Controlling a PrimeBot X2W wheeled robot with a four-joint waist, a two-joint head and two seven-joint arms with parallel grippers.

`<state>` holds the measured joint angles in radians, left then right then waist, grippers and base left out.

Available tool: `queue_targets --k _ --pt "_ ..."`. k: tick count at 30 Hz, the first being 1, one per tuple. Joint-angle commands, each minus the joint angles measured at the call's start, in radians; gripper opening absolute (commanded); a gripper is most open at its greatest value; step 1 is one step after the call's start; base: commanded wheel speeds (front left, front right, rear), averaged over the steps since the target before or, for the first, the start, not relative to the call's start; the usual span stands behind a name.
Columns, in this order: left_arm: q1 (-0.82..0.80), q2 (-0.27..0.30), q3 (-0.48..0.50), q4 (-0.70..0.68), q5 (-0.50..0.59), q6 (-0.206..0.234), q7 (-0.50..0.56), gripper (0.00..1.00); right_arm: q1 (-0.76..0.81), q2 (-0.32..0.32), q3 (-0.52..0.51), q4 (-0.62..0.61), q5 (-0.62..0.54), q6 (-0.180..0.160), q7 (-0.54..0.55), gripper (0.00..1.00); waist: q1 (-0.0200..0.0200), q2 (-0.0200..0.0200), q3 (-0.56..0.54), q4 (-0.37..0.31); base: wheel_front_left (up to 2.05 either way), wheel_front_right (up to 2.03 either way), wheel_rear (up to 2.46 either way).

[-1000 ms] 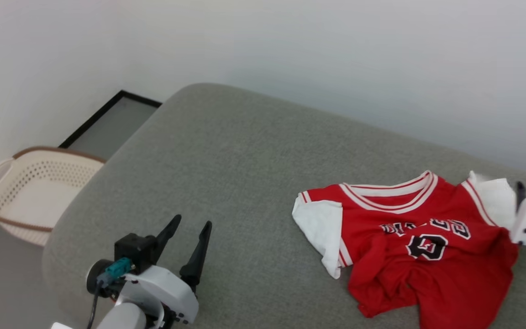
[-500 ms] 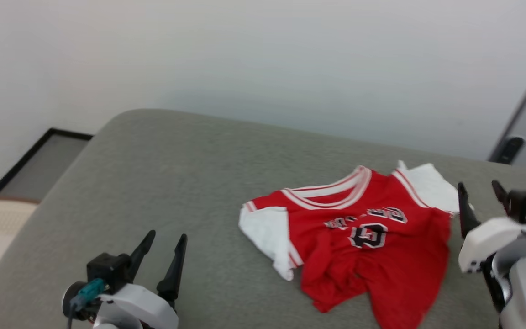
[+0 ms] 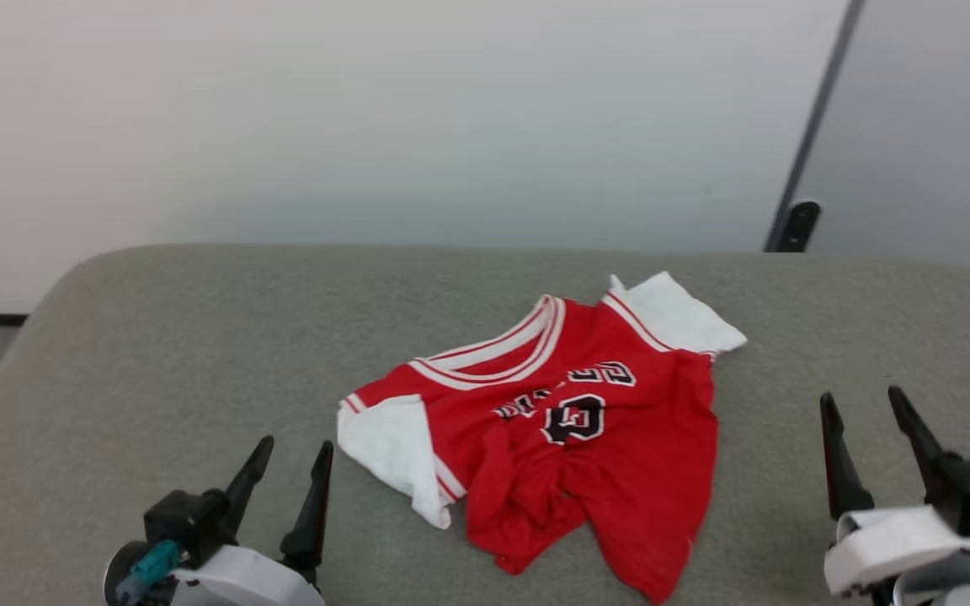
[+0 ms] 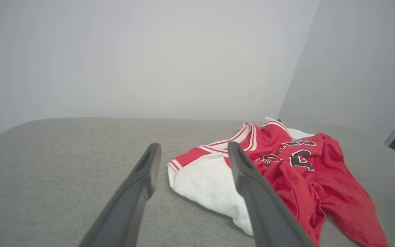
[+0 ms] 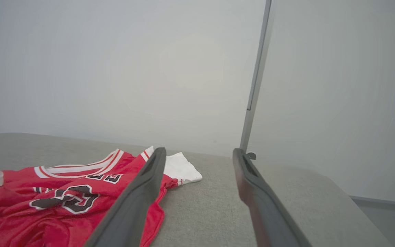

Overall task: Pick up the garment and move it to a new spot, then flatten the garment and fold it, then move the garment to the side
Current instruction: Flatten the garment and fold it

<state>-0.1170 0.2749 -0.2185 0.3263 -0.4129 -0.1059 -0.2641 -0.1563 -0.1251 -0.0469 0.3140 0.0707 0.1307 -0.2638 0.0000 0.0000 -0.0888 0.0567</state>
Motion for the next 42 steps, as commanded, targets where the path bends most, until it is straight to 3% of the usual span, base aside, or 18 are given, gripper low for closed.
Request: queue_targets --k 1,9,22,34,42 --pt "0.021 -0.007 0.014 -0.010 0.011 0.000 0.000 1.00 0.037 0.012 0.007 -0.043 -0.008 0.000 -0.001 1.00 0.0000 0.0000 0.002 -0.043 0.00 0.00 0.00" --pt "0.048 -0.024 0.048 -0.019 0.032 -0.008 0.000 1.00 0.129 0.047 -0.016 -0.141 -0.018 0.000 -0.001 1.00 0.0000 0.0000 -0.001 -0.066 0.00 0.00 0.00" --pt "0.058 -0.030 0.057 -0.015 0.051 -0.018 0.000 1.00 0.149 0.067 -0.023 -0.177 -0.030 0.000 -0.001 1.00 0.0000 0.0000 0.004 -0.073 0.00 0.00 0.00" --pt "0.028 -0.052 0.030 -0.001 0.049 -0.022 0.000 1.00 0.152 0.073 -0.088 -0.177 -0.037 0.000 -0.001 1.00 0.0000 0.0000 0.029 -0.151 0.00 0.00 0.00" --pt "-0.025 -0.013 0.016 0.039 0.025 -0.025 0.027 1.00 0.146 0.076 -0.081 -0.175 -0.026 0.000 -0.001 1.00 0.0000 0.0000 0.051 -0.174 0.00 0.00 0.00"
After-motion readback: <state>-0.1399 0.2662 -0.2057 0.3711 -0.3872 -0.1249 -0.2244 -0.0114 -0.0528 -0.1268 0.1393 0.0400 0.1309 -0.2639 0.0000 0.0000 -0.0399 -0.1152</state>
